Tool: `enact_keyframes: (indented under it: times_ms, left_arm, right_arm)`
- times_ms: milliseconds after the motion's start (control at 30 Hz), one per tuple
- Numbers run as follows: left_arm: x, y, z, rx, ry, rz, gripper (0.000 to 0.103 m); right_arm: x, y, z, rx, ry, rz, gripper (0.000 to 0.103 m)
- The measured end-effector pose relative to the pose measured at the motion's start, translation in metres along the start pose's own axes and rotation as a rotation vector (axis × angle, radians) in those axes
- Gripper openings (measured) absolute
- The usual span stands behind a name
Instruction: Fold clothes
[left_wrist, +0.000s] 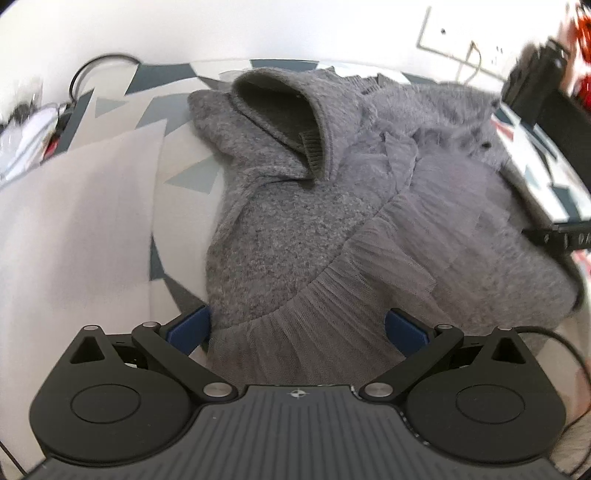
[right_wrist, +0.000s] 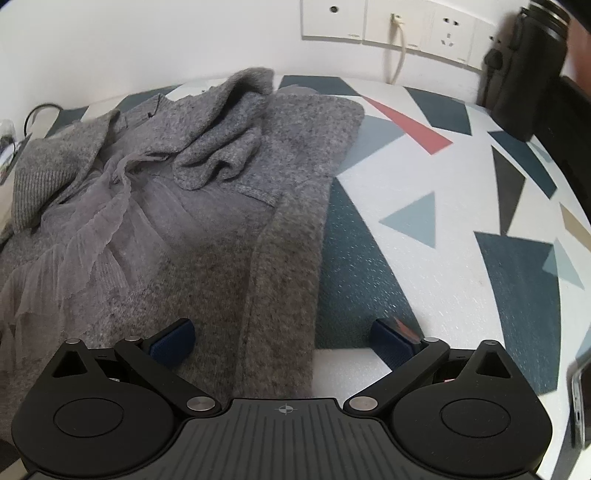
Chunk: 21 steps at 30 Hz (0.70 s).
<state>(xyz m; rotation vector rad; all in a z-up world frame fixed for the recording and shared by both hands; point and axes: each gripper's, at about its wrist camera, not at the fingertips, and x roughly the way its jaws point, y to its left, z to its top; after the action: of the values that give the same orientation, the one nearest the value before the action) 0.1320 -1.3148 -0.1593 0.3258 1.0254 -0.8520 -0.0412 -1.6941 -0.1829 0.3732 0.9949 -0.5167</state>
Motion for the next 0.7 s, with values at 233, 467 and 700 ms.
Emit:
enact_keyframes:
  times_ms: [233, 467, 700]
  left_arm:
    - [-0.036, 0.018, -0.006, -0.046, -0.077, 0.000, 0.084]
    - [-0.049, 0.020, -0.025, -0.027, 0.003, -0.063, 0.080]
    - [-0.052, 0.027, -0.040, -0.103, 0.041, -0.050, 0.077]
  right_arm:
    - [-0.025, -0.006, -0.014, 0.000, 0.004, 0.046, 0.084]
    - [-0.050, -0.005, -0.038, -0.026, 0.015, 0.096, 0.071]
    - [-0.050, -0.017, -0.048, 0.070, 0.013, 0.116, 0.055]
